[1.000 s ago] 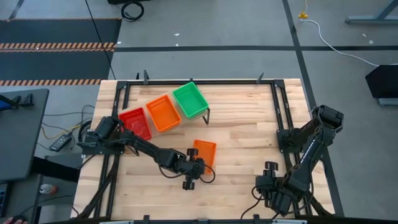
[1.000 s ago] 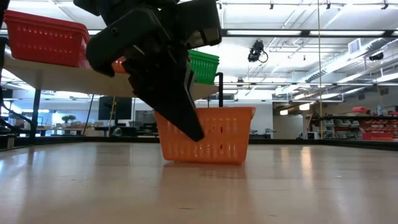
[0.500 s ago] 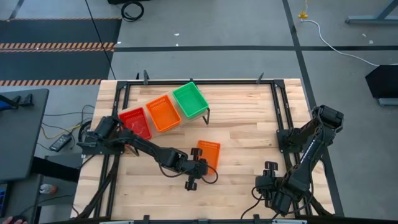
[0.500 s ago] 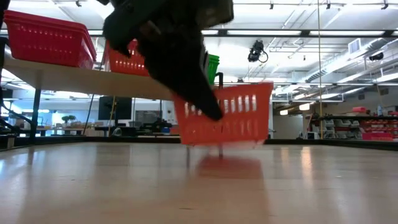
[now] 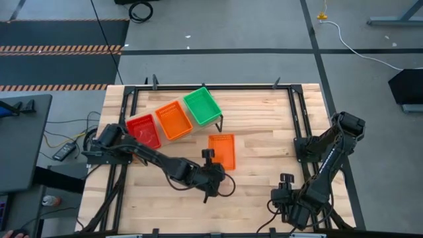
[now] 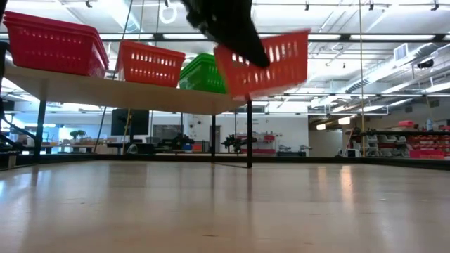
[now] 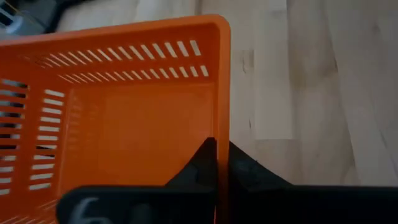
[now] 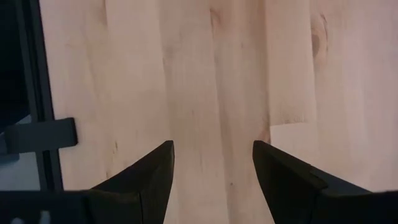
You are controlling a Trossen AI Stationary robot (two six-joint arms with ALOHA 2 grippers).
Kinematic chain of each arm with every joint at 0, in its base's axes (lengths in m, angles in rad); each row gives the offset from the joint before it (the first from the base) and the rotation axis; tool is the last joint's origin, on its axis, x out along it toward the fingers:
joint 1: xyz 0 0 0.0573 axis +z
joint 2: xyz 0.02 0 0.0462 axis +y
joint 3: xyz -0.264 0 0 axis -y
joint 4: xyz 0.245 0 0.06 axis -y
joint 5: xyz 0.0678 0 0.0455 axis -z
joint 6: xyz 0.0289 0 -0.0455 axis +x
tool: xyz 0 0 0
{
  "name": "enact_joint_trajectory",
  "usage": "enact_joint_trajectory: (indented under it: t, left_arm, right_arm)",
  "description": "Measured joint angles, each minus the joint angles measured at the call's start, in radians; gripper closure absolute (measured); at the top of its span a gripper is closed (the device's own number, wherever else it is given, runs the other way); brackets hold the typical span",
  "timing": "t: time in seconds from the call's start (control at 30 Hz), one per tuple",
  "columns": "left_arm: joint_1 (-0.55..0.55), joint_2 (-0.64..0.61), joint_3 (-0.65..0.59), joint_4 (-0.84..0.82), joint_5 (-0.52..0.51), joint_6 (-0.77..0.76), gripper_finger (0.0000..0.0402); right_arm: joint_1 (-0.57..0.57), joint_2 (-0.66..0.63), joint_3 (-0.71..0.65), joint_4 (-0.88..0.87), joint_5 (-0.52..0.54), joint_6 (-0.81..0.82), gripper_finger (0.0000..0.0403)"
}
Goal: Stack baskets on shelf by color
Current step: Stack the orange bin on the orange bins on the shelf
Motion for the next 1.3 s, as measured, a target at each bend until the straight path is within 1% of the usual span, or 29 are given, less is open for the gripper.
enact_joint_trajectory:
  t: [0.17, 0.37, 0.5, 0.63, 0.73, 0.9, 0.97, 1.07, 1.3]
  left_arm:
    - [-0.026, -0.005, 0.061, -0.049, -0.040, 0.000, 0.0397]
    - [-0.064, -0.005, 0.137, -0.063, -0.071, 0.001, 0.0396]
    - [-0.101, -0.005, 0.178, -0.070, -0.145, 0.029, 0.0396]
    - [-0.127, -0.005, 0.213, -0.137, -0.214, 0.030, 0.0396]
    - [-0.134, -0.005, 0.225, -0.211, -0.228, 0.020, 0.0396]
    - [-0.120, -0.016, 0.229, -0.250, -0.226, 0.022, 0.0397]
    - [-0.111, -0.038, 0.229, -0.273, -0.209, 0.023, 0.0397]
    - [-0.100, -0.094, 0.230, -0.361, -0.182, -0.009, 0.0397]
    - [-0.105, -0.261, 0.230, -0.619, -0.174, -0.202, 0.0397]
  right_arm:
    - [-0.003, 0.000, 0.000, 0.034, -0.002, 0.000, 0.0179]
    - [-0.006, 0.000, 0.000, 0.044, -0.001, 0.000, 0.0179]
    - [-0.006, 0.000, 0.000, 0.045, -0.017, 0.000, 0.0179]
    - [-0.006, 0.000, 0.000, 0.048, -0.025, 0.000, 0.0178]
    - [-0.006, 0.000, 0.000, 0.053, -0.025, 0.000, 0.0178]
    - [-0.006, 0.000, 0.000, 0.101, -0.025, 0.001, 0.0178]
    - [-0.006, 0.000, 0.000, 0.129, -0.025, 0.001, 0.0178]
    - [-0.007, 0.000, 0.000, 0.160, -0.019, 0.001, 0.0178]
    - [-0.021, 0.000, 0.000, 0.164, -0.016, 0.001, 0.0179]
